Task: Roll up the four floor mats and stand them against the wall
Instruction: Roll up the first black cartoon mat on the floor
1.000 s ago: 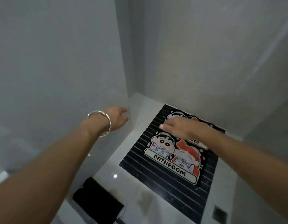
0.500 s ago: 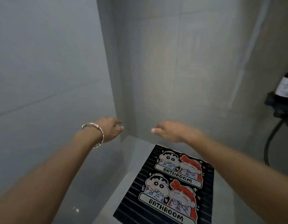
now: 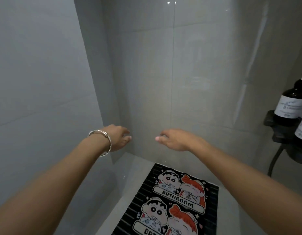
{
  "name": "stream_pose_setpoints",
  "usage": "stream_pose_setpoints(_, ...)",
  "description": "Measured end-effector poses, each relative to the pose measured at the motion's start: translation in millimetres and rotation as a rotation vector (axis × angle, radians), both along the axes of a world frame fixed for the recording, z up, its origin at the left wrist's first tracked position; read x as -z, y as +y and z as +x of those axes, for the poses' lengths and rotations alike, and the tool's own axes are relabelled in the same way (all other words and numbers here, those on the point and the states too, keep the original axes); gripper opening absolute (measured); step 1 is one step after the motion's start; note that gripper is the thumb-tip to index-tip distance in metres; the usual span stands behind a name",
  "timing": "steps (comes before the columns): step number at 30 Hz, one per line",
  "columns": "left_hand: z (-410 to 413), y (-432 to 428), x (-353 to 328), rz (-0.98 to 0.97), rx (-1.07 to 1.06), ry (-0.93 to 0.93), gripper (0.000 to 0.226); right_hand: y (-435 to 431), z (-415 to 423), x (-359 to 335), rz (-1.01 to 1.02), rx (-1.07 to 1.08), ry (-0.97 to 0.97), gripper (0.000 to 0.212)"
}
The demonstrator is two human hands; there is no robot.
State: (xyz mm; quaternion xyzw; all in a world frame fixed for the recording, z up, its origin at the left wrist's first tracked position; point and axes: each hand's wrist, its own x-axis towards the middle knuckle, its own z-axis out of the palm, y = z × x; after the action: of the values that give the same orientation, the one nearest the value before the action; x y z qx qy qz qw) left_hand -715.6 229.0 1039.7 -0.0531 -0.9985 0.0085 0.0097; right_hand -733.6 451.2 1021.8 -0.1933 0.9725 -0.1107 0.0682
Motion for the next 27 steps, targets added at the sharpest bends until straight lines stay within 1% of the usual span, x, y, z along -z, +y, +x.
stream_pose_setpoints(8,-35.4,18.4,46.1,0.020,-0.038,-0.127,0.044,15.6,-42.9,43.6,0.040,-0.020,-0.132,0.060)
stream_pose_setpoints(16,-75.2,-10.4,98.5,0.025,-0.093,-0.325,0.042,-6.9,-81.1,91.6,0.059,-0.063,-0.251,0.065)
stream_pose_setpoints(18,-94.0,-15.4,104.0,0.003,-0.068,-0.366,0.040,-13.0,-94.1,103.5,0.063,-0.041,-0.261,0.067)
stream_pose_setpoints(21,-134.2,-16.7,105.9,0.002,-0.011,-0.361,0.040,-16.6,-120.3,110.6,0.090,0.010,-0.257,0.065)
stream_pose_setpoints(27,-214.4,-9.3,117.5,0.107,0.097,-0.410,0.043,-14.4,-170.8,114.2,0.072,0.161,-0.284,0.062)
